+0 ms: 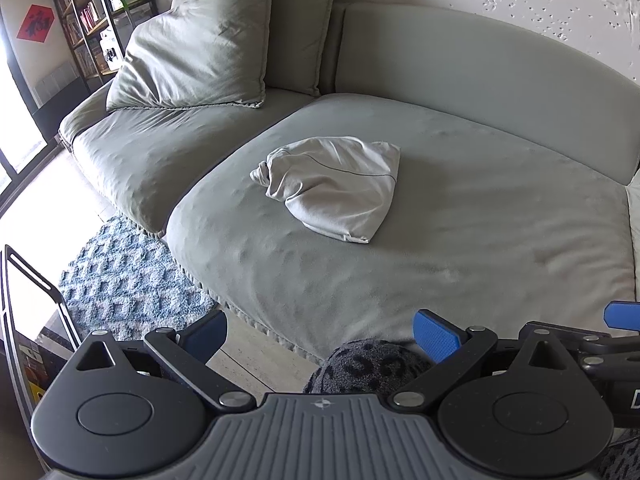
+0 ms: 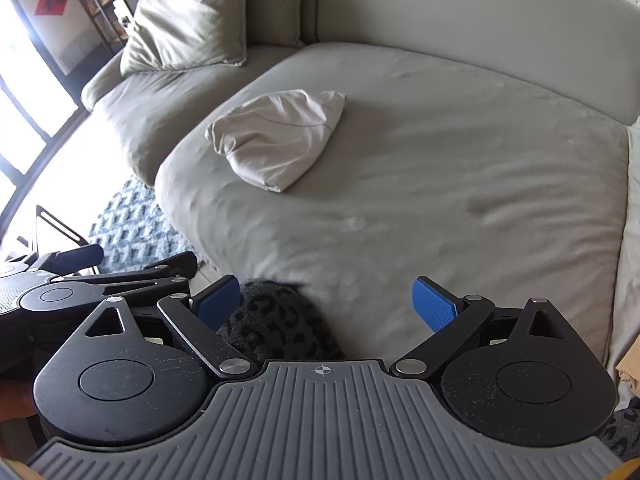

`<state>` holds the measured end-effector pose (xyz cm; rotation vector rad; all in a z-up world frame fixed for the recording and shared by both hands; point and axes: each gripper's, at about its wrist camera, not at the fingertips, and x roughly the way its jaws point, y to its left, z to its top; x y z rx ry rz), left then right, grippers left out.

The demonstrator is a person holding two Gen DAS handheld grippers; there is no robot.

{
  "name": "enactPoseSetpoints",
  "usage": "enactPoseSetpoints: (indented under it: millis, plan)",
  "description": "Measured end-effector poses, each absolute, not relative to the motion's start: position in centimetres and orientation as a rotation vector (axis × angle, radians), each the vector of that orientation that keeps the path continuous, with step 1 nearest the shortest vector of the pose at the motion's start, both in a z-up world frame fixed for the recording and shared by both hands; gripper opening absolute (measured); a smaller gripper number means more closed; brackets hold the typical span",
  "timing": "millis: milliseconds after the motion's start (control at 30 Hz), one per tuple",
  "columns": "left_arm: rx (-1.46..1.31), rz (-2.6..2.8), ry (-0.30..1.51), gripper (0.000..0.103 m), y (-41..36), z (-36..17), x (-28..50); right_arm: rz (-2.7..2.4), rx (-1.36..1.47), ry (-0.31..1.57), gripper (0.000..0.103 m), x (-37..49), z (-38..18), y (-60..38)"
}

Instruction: Fold clothes

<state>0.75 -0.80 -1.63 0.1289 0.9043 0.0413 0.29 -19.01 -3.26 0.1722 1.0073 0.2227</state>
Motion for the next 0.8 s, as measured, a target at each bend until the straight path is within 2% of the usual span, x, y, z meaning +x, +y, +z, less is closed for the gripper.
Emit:
enactPoseSetpoints:
  millis: [333,600,700,767,800]
  plan:
    - [0.059,0.009,0.918,0.101,1.7,-2.8,2.7,0.23,0.19,0.991,0.098,2.0,-3.6,-18.6]
    - [-0.018,0.186,0.831,0.096,8.4,-4.6,8.3,0.305,0.116,0.866,0.099,9.2,-4.7,-13.4]
    - [-0.049,0.215,0.822,0.091,10.7,-6.0,11.0,0.343,0.103,0.851,0.089,12.7,-6.2,-10.7]
    - [-0.083,0.225,0.828,0.088,12.3,-6.9,12.8,0.392,0.109,0.852,0.078,15.1,-7.3,-8.8]
    - [-0.106,0.235,0.835,0.087,13.0,-7.4,13.5,0.42,0.114,0.852,0.077,16.3,-7.9,-7.9]
